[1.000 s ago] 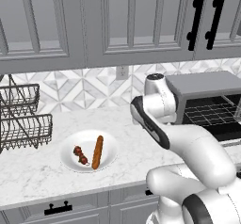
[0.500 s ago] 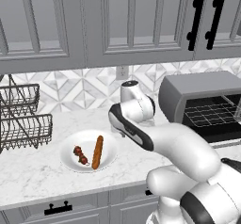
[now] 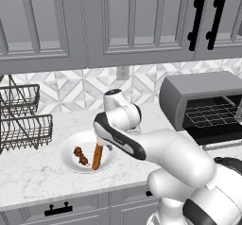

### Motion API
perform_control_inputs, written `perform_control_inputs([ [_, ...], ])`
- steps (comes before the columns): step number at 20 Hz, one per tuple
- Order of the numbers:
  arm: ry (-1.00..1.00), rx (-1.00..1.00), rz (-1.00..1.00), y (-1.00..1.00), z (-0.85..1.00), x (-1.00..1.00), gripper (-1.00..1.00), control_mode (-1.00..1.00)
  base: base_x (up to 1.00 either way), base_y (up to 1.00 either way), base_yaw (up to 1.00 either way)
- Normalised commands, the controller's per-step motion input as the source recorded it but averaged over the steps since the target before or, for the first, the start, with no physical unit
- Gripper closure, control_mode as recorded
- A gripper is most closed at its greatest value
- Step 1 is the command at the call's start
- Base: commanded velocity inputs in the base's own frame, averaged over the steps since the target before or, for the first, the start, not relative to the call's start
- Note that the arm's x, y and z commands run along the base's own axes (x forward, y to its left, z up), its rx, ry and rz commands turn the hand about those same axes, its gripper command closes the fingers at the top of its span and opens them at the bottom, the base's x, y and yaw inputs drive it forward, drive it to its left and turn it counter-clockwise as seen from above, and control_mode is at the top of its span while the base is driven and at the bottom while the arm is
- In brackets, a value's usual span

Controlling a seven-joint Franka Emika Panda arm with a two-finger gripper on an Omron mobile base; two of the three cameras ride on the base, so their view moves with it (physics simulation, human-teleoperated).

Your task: Pick up the kebab skewer and baguette bread, and place them inside the toaster oven. Close the toaster oven door and start by setting the timer.

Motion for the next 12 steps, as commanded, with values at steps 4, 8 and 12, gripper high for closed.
perform_control_inputs([
  [4, 0.04, 0.00, 0.00, 0.99, -0.12, -0.03, -1.00, -1.00, 0.00, 0.00, 0.00],
  [8, 0.03, 0.01, 0.00, 0.64, -0.01, 0.00, -1.00, -1.00, 0.00, 0.00, 0.00],
  [12, 0.06, 0.01, 0.00, 0.36, 0.00, 0.00, -1.00, -1.00, 0.00, 0.00, 0.00],
])
